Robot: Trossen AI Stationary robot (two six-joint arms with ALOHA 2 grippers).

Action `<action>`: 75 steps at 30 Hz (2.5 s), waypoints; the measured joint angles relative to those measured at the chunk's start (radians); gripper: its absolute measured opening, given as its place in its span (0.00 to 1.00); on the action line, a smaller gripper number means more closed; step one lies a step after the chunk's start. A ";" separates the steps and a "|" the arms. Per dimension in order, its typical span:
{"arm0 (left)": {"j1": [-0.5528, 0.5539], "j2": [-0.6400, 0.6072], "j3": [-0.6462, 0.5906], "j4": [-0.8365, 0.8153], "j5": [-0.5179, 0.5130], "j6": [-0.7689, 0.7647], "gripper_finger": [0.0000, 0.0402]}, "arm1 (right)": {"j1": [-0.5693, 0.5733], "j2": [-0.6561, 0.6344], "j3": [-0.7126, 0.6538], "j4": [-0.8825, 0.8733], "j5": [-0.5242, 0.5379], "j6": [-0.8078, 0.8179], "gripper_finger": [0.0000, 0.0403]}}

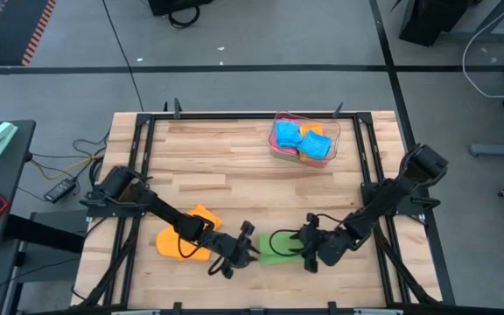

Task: Fold microfiber towels
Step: Fold the green towel

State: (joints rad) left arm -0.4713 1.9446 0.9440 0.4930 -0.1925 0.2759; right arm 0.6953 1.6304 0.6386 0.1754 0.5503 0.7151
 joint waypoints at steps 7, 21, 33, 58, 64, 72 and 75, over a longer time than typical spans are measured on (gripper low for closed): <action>-0.009 0.016 -0.002 -0.107 -0.087 0.352 0.40 | 0.025 -0.013 0.001 -0.001 0.053 0.025 0.50; 0.052 0.019 0.000 -0.100 -0.101 0.600 0.49 | 0.035 -0.013 0.001 0.012 0.131 0.143 0.50; 0.082 0.019 0.000 -0.095 -0.013 0.657 0.46 | 0.054 -0.013 0.040 0.044 0.166 0.106 0.50; 0.063 0.115 0.119 -0.118 -0.034 0.734 0.23 | 0.166 0.027 0.130 0.034 0.272 0.132 0.50; 0.063 0.121 0.200 -0.325 -0.030 0.652 0.03 | 0.178 0.027 0.130 0.032 0.306 0.140 0.50; 0.078 0.123 0.392 -0.660 0.114 0.493 0.02 | 0.178 0.027 0.130 0.023 0.251 0.181 0.50; 0.090 0.123 0.461 -0.758 0.166 0.469 0.02 | 0.178 0.027 0.130 -0.039 0.149 0.286 0.50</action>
State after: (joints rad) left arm -0.3814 2.0674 1.4050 -0.2648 -0.0270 0.7446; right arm 0.8731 1.6569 0.7689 0.1369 0.6990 1.0007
